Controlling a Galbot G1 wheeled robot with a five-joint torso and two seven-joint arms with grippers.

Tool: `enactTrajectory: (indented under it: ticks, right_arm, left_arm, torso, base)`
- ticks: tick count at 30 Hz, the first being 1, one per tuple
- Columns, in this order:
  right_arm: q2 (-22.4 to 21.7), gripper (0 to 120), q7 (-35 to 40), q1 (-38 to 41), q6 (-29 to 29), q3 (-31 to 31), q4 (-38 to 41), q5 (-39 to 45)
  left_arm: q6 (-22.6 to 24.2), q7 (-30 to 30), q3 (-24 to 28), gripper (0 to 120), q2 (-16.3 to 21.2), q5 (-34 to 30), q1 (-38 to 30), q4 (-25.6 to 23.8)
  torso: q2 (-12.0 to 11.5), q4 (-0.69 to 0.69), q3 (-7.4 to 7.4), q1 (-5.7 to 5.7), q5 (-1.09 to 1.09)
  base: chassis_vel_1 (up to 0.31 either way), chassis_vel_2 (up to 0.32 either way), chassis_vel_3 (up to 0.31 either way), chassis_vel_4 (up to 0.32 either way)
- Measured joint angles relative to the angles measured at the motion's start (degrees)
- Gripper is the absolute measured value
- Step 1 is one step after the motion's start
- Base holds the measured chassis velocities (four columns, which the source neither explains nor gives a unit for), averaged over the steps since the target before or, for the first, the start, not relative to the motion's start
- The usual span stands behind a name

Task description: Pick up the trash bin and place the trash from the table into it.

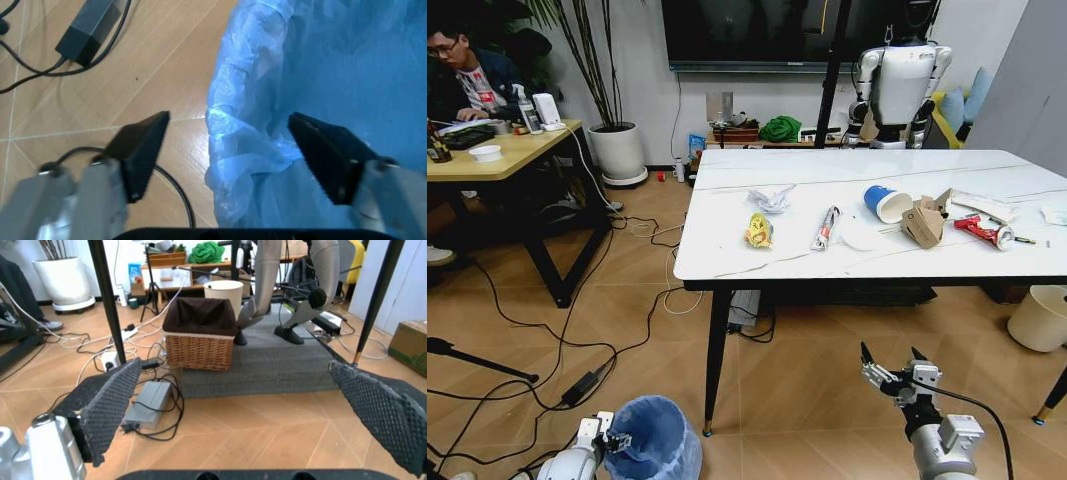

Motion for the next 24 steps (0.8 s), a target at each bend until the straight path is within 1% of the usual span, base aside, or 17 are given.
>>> enactTrajectory:
  ticks: [1, 3, 4, 6, 7, 10, 11, 13, 15, 16, 17, 20, 24]
  right_arm:
    - [-0.05, 100, 0.01, 0.04, 0.0, 0.13, 0.0, 0.02]
    - [-0.1, 100, 0.01, 0.07, 0.01, 0.24, 0.0, 0.03]
    - [-0.12, 100, 0.02, 0.07, 0.04, 0.32, 0.0, 0.03]
    - [-0.12, 100, 0.02, 0.03, 0.15, 0.48, 0.0, -0.04]
    - [-0.12, 100, 0.02, 0.03, 0.15, 0.48, 0.0, -0.04]
    - [-0.12, 100, 0.02, -0.09, 0.38, 0.71, 0.0, -0.28]
    - [-0.12, 100, 0.02, -0.14, 0.44, 0.77, 0.0, -0.36]
    - [-0.14, 100, 0.02, -0.29, 0.58, 0.86, 0.0, -0.49]
    - [-0.14, 100, 0.02, -0.33, 0.62, 0.86, 0.0, -0.51]
    - [-0.15, 100, 0.02, -0.39, 0.67, 0.86, 0.0, -0.54]
    - [-0.16, 100, 0.02, -0.43, 0.71, 0.86, 0.02, -0.55]
    - [-0.17, 100, 0.04, -0.56, 0.8, 0.83, 0.1, -0.6]
    - [-0.18, 100, 0.05, -0.71, 0.91, 0.76, 0.12, -0.77]
  left_arm:
    - [0.03, -0.04, 0.04, 67, -0.02, 0.0, -0.06, 0.07]
    - [0.04, -0.09, 0.09, 60, -0.11, 0.0, -0.22, 0.24]
    - [0.06, -0.13, 0.13, 53, -0.2, -0.01, -0.37, 0.39]
    - [0.1, -0.23, 0.17, 46, -0.42, -0.01, -0.58, 0.59]
    - [0.1, -0.23, 0.17, 46, -0.42, -0.01, -0.58, 0.59]
    - [0.06, -0.86, 0.24, 33, -0.92, -0.03, -0.83, 0.89]
    - [0.01, -1.04, 0.24, 31, -1.04, -0.07, -0.88, 0.94]
    - [-0.09, -1.35, 0.26, 20, -1.37, -0.13, -0.92, 0.95]
    - [-0.09, -1.37, 0.27, 18, -1.42, -0.14, -0.92, 0.95]
    - [-0.1, -1.36, 0.29, 11, -1.48, -0.17, -0.9, 0.92]
    - [-0.1, -1.36, 0.29, 7, -1.52, -0.19, -0.86, 0.86]
    - [-0.23, -1.37, 0.17, 1, -1.55, -0.25, -0.66, 0.71]
    - [-0.24, -1.37, -0.02, 0, -1.51, -0.54, -0.46, 0.52]
  torso:
    - [0.0, 0.0, 0.0, 0.0, 0.0]
    - [0.0, 0.0, 0.0, 0.0, 0.0]
    - [0.0, 0.0, 0.0, 0.0, 0.0]
    - [0.0, 0.0, 0.0, 0.0, 0.0]
    - [0.0, 0.0, 0.0, 0.0, 0.0]
    - [0.0, 0.0, 0.0, 0.0, 0.0]
    - [0.0, 0.0, 0.0, 0.0, 0.0]
    - [0.0, 0.0, 0.0, 0.0, 0.0]
    - [0.01, 0.0, 0.0, 0.0, 0.0]
    - [0.01, 0.0, 0.0, 0.0, 0.0]
    - [0.01, 0.0, 0.0, 0.0, 0.0]
    - [0.01, -0.01, 0.0, 0.0, -0.01]
    - [0.01, 0.0, 0.0, 0.0, -0.01]
  base:
    - [0.0, 0.0, 0.0, 0.0]
    - [0.0, 0.0, 0.0, 0.0]
    - [0.0, 0.0, 0.0, 0.0]
    - [0.0, 0.0, 0.0, 0.0]
    - [0.0, 0.0, 0.0, 0.0]
    - [0.0, 0.0, 0.0, 0.0]
    - [0.0, 0.0, 0.0, 0.0]
    - [0.0, 0.0, 0.0, 0.0]
    - [0.0, 0.0, 0.0, 0.0]
    - [0.0, 0.0, 0.0, 0.0]
    - [0.0, 0.0, 0.0, 0.0]
    - [0.0, 0.0, 0.0, 0.0]
    - [0.0, 0.0, 0.0, 0.0]
